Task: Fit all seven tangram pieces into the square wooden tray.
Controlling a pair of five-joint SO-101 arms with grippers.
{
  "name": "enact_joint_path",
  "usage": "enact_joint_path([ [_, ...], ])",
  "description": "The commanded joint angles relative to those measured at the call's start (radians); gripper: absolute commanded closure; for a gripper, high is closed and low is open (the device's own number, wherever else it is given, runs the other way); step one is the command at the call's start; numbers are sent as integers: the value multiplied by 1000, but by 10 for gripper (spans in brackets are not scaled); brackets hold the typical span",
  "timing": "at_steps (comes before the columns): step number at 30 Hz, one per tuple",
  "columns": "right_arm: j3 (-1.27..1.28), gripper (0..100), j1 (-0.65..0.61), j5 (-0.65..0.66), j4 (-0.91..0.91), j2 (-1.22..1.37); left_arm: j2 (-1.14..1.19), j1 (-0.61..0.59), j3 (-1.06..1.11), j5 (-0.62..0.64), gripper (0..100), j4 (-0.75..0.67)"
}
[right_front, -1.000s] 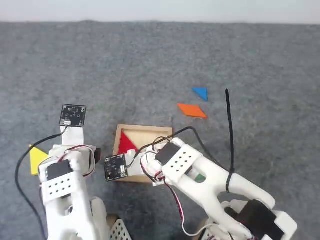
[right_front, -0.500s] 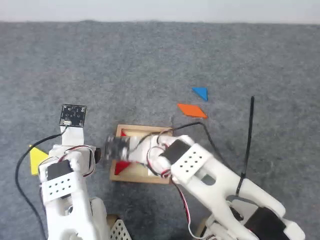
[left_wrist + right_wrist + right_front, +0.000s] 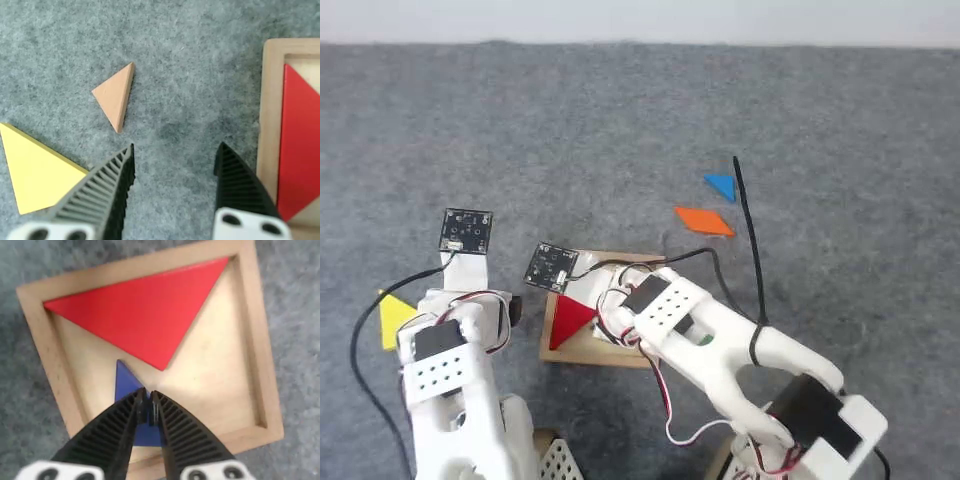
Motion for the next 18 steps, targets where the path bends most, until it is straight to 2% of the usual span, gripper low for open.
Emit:
enact_joint_path([
  [1,-54,992,-10,103,13,-7,-23,-6,-21,-11,746,-11],
  [9,-120,992,-44,370,205,-7,-21,-5,-21,-11,746,-11],
  [18,-189,992,-47,348,223,-8,-21,-5,-21,-11,746,-11],
])
